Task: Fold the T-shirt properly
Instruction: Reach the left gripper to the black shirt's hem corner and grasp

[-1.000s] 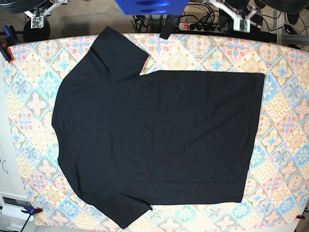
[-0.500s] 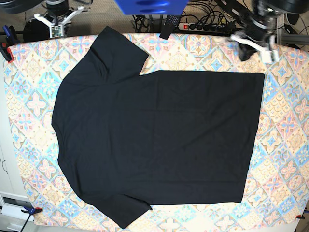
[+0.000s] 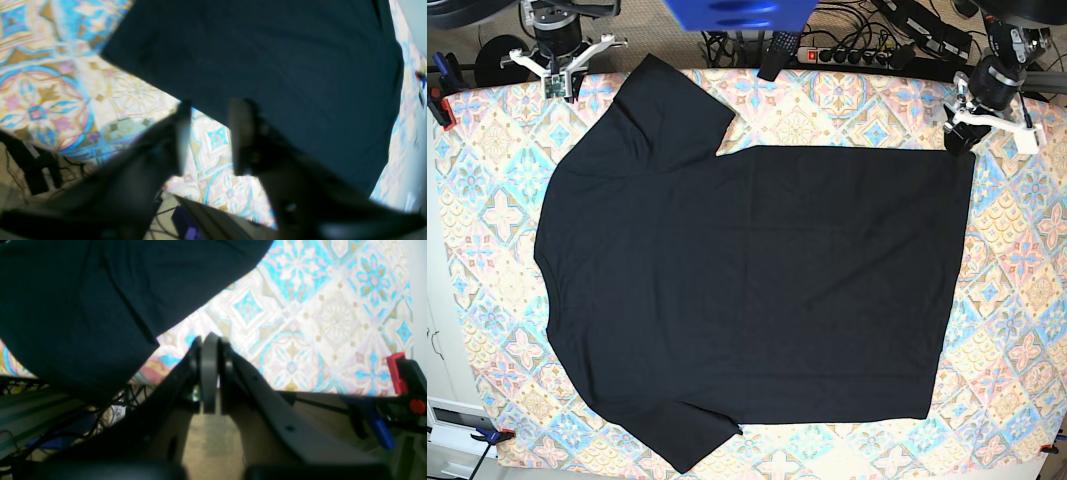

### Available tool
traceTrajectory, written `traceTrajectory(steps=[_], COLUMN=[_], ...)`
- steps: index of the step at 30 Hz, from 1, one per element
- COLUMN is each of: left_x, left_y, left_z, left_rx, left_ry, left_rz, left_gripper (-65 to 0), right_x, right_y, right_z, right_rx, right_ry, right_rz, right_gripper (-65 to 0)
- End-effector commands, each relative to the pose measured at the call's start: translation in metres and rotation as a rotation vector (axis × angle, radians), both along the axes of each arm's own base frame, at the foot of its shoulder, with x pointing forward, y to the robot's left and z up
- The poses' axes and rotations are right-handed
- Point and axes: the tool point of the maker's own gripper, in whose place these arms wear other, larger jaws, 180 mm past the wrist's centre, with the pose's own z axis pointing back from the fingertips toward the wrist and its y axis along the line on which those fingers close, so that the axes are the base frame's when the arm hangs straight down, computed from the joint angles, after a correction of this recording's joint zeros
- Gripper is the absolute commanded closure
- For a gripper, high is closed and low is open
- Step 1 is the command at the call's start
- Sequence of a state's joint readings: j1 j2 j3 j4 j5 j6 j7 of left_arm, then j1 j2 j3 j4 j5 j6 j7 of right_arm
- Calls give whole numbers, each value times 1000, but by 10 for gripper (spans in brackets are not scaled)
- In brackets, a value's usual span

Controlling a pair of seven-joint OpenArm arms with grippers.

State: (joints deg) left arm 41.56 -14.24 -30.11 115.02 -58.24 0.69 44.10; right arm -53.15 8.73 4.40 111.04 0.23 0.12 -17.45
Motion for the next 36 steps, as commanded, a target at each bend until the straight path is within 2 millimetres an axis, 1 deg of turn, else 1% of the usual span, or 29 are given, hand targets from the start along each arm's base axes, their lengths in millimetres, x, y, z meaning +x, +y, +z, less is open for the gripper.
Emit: traceTrajectory(steps=[1, 3, 6, 10, 14, 18, 23, 25, 33, 36], left_x=[3, 2, 1, -6, -2, 1, 10, 10, 22, 22], left_y=[3, 3, 6, 14, 19, 26, 32, 34, 41, 43], left_z=[7, 5, -4, -26, -34, -50, -61, -67, -88, -99], left_rx=[7, 2, -34, -102, -118, -142, -166, -176, -221, -241], left_ry=[-29, -25, -14, 23, 24, 43, 45, 53, 67, 87], left_rz=[8, 15, 46, 107, 132, 168, 200, 213, 265, 288], left_gripper=[-253, -283, -286, -286, -286, -287, -290, -291, -292, -291], right_x=[4, 4, 4, 4, 1, 1, 1, 1, -1, -1], right_y=[-2, -1, -1, -3, -4, -4, -4, -4, -4, -4], right_z=[8, 7, 7, 3, 0, 0, 0, -1, -1, -1], right_rx=[-13, -10, -10, -14, -16, -16, -16, -16, -16, -16], right_ry=[-29, -29, -27, 1, 29, 30, 30, 32, 35, 35], right_rz=[5, 7, 7, -3, -11, -11, -11, -11, -11, -11], right_gripper=[0, 0, 0, 0, 0, 0, 0, 0, 0, 0])
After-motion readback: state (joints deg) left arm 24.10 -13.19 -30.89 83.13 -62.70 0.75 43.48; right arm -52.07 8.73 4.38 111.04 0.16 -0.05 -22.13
